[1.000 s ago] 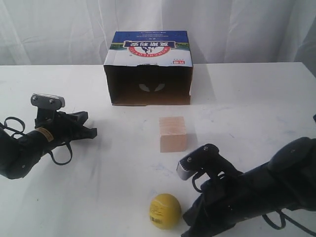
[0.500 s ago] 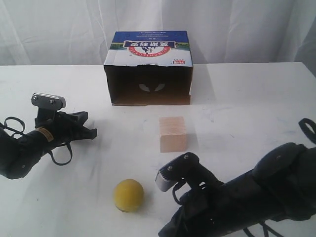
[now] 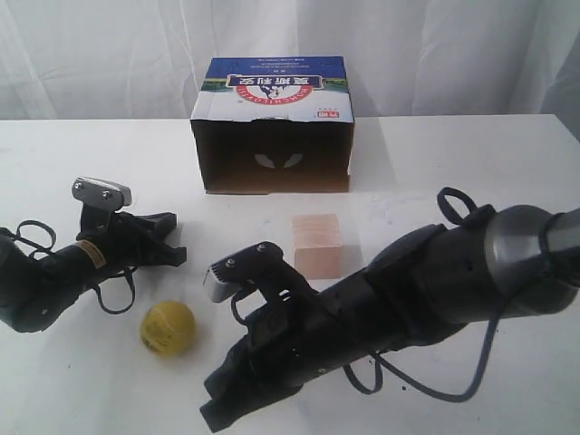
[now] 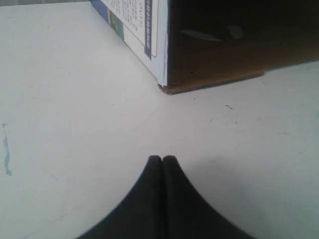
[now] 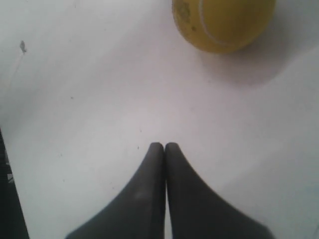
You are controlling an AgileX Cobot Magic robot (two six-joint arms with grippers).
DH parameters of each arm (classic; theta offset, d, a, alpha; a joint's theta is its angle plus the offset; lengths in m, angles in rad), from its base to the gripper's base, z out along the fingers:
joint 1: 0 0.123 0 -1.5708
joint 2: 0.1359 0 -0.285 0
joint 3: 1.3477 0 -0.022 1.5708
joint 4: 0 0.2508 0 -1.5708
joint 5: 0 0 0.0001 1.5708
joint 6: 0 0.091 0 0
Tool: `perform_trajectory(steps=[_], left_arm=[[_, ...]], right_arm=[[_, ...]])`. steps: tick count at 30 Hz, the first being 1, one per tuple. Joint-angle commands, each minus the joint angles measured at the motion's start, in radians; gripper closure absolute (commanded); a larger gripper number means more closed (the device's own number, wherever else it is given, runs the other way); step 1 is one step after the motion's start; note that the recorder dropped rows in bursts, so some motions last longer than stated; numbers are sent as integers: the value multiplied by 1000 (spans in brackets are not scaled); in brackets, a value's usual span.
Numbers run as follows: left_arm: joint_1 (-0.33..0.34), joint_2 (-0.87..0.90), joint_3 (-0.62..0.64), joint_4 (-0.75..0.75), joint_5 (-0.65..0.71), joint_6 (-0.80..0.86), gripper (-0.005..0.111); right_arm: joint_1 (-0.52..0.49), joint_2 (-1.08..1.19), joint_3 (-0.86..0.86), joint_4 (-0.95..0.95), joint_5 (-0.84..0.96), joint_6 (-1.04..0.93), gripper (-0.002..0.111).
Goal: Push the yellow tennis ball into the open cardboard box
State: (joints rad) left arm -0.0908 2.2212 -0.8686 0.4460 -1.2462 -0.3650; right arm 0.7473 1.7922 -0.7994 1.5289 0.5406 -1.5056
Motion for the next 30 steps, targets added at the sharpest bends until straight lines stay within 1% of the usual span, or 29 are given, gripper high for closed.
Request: perform_trajectory(steps=[1,3,4,6,8,9,10,13,14,15,16,18,22,26,30], left_arm=[[10,12,4,-19,25,88,107],[39,9,4,-36,25,133,107],[65,5,7,-42,25,129,107],[136,-13,7,-43,25,80,107],[221,-38,7,5,25,66,107],[278,-52,7,69,25,60,107],[339,-64,7,173,25,18,107],[499,-86,-5,622,25,-243,107],[532,-87,-6,714,25,-323,107],[551,-90,-6,794,25,-343,107],[559,-90,0,840,25,-341,107],[553,-94,14,916,25,-337,107],[504,-109,53,1035,25,-349,107],[497,-129,99,1116,25,-380,107],[509,-174,128,1139,25,-385,107]], right_arm=[[10,36,-61,8,33,-14,108],[25,44,-87,8,33,-14,108],[32,44,-95,8,35,-14,108],[53,44,-105,6,12,-18,108],[68,44,-106,4,-25,-18,108],[73,44,-106,4,-47,-18,108],[75,46,-106,4,-55,-18,108],[78,46,-106,4,-76,-39,108],[78,46,-106,4,-76,-41,108],[78,46,-106,4,-76,-43,108],[78,46,-106,4,-78,-47,108],[78,46,-106,4,-85,-60,108],[78,46,-106,6,-131,-60,108],[78,46,-106,6,-147,-60,108],[78,46,-106,6,-147,-60,108]])
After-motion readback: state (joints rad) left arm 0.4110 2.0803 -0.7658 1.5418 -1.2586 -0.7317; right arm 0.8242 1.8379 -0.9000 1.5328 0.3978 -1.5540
